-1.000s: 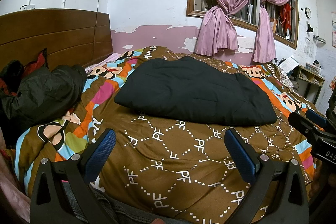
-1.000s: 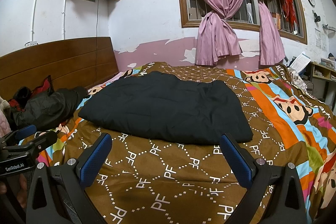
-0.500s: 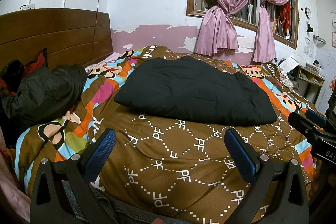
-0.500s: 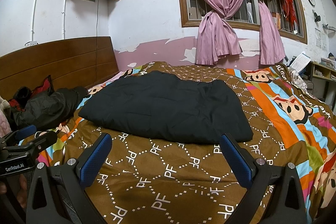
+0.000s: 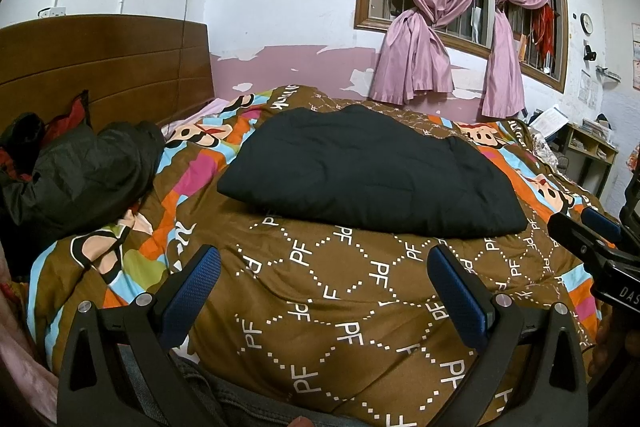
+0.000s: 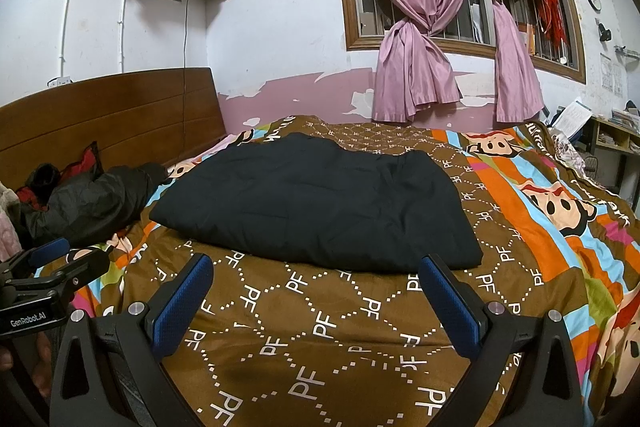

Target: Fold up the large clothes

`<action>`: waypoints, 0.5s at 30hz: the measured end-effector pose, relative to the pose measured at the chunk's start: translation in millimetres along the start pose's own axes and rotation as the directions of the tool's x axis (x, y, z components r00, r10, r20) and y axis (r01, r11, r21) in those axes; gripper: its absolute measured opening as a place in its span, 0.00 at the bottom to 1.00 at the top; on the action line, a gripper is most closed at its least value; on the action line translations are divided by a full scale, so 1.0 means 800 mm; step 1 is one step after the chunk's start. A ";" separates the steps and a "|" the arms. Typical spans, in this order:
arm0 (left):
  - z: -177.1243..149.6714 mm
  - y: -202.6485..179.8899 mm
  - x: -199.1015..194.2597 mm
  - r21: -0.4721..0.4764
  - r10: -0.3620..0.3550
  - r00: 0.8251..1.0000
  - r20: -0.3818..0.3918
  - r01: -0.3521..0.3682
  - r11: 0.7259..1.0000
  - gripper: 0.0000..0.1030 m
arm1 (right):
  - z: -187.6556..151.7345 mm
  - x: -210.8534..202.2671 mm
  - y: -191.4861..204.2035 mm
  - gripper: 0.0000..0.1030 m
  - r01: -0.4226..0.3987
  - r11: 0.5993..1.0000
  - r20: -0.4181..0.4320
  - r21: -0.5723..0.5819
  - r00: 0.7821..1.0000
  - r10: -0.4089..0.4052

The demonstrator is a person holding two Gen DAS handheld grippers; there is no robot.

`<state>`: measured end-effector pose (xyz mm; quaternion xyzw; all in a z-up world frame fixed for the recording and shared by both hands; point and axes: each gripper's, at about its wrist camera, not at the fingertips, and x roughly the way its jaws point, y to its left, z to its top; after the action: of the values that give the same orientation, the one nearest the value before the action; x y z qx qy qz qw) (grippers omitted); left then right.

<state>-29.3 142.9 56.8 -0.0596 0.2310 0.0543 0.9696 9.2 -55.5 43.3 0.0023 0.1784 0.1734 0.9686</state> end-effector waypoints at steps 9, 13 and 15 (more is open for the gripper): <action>-0.014 0.003 -0.004 0.001 0.022 1.000 0.007 -0.022 1.000 0.98 | 0.000 -0.001 0.001 1.00 0.000 1.000 -0.001 -0.001 1.000 0.000; -0.011 0.002 -0.003 0.010 0.023 1.000 0.007 -0.024 1.000 0.98 | 0.000 0.000 0.002 1.00 0.001 1.000 -0.002 0.000 1.000 -0.001; -0.012 0.002 -0.004 0.008 0.025 1.000 0.008 -0.025 1.000 0.98 | 0.000 -0.001 0.002 1.00 0.001 1.000 -0.002 0.000 1.000 -0.001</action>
<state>-36.3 142.7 49.5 -0.0526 0.2280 0.0656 0.9700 7.9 -53.8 43.3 0.0021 0.1795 0.1728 0.9684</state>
